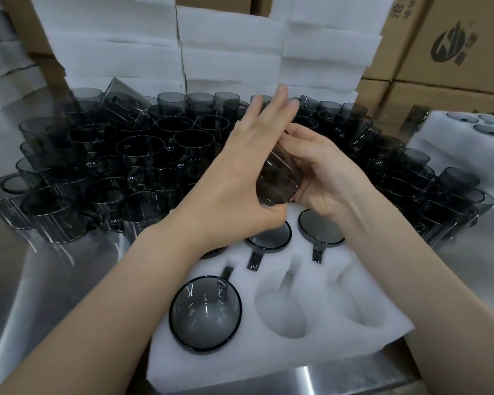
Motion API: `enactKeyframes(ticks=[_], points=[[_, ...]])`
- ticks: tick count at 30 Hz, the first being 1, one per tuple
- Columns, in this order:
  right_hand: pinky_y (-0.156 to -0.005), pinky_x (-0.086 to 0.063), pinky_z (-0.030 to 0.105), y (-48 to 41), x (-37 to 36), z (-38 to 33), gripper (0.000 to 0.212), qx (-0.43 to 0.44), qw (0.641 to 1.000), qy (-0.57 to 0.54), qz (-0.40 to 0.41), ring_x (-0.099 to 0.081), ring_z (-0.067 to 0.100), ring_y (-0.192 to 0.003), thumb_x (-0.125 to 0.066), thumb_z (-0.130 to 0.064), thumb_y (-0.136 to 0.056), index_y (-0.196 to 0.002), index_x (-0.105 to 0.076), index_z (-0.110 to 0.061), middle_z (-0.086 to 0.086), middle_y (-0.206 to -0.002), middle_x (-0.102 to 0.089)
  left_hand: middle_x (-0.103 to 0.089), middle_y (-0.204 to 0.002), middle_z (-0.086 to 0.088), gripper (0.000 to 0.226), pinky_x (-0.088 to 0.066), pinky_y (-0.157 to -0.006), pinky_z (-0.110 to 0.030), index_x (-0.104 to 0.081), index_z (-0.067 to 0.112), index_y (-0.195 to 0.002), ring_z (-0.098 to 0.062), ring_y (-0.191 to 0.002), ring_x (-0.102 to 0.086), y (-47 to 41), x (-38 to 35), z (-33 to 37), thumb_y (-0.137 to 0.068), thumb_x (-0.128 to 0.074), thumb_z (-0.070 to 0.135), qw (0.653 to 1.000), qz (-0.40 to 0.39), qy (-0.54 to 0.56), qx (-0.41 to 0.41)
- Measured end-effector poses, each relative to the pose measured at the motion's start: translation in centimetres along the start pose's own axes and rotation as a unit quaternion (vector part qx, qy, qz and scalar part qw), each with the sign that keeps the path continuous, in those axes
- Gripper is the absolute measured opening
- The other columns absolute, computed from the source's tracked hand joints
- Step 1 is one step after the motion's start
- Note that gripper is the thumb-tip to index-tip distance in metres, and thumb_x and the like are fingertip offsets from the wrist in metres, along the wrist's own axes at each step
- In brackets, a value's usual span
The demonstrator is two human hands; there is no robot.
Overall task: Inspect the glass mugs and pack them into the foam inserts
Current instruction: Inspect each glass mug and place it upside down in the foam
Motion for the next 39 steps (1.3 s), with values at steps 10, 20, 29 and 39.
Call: enactKeyframes(ticks=[10, 20, 29, 39], points=[[-0.080, -0.056, 0.047, 0.1, 1.2, -1.8, 0.015, 0.055, 0.998, 0.008, 0.033, -0.058, 0.031, -0.090, -0.063, -0.020, -0.082, -0.091, -0.053, -0.013, 0.016, -0.100, -0.058, -0.063, -0.119, 0.011, 0.063, -0.049, -0.101, -0.037, -0.056, 0.031, -0.123, -0.008, -0.112, -0.061, 0.2, 2.1, -1.9, -0.065, -0.077, 0.018, 0.977, 0.109, 0.143, 0.117], [-0.091, -0.051, 0.041, 3.1, -0.5, -5.1, 0.067, 0.092, 0.911, 0.395, -0.070, -0.065, 0.022, -0.101, -0.084, -0.031, -0.060, -0.121, -0.057, -0.029, -0.002, -0.110, -0.072, -0.061, -0.108, 0.002, 0.057, -0.055, -0.090, -0.026, -0.070, 0.033, -0.106, -0.008, -0.093, -0.062, 0.4, 3.8, -0.2, -0.054, -0.092, 0.026, 0.990, -0.026, 0.118, 0.074], [-0.100, -0.046, 0.041, 9.6, -3.2, -1.6, 0.051, 0.102, 0.882, 0.383, -0.254, -0.061, 0.026, -0.117, -0.073, -0.028, -0.086, -0.126, -0.046, -0.011, 0.003, -0.124, -0.064, -0.073, -0.084, -0.004, 0.032, -0.058, -0.068, -0.028, -0.070, 0.014, -0.093, -0.014, -0.068, -0.066, 0.2, 4.5, -2.5, -0.089, -0.061, 0.044, 0.966, 0.051, 0.215, 0.136], [-0.077, -0.046, 0.009, 10.9, -5.3, -1.4, 0.054, 0.001, 0.753, 0.587, -0.297, -0.060, 0.022, -0.117, -0.079, -0.014, -0.074, -0.126, -0.062, -0.012, 0.006, -0.128, -0.064, -0.074, -0.087, 0.001, 0.014, -0.058, -0.080, -0.044, -0.072, 0.016, -0.095, -0.019, -0.076, -0.071, 0.6, 1.6, -3.7, -0.093, -0.063, 0.026, 0.974, -0.020, 0.151, 0.166]])
Point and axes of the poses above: each hand's wrist, its own y-axis away from the middle knuckle, its own x-axis out of the back of the hand, z = x × y, the point moved 6 cm from there along -y, towards the middle knuckle
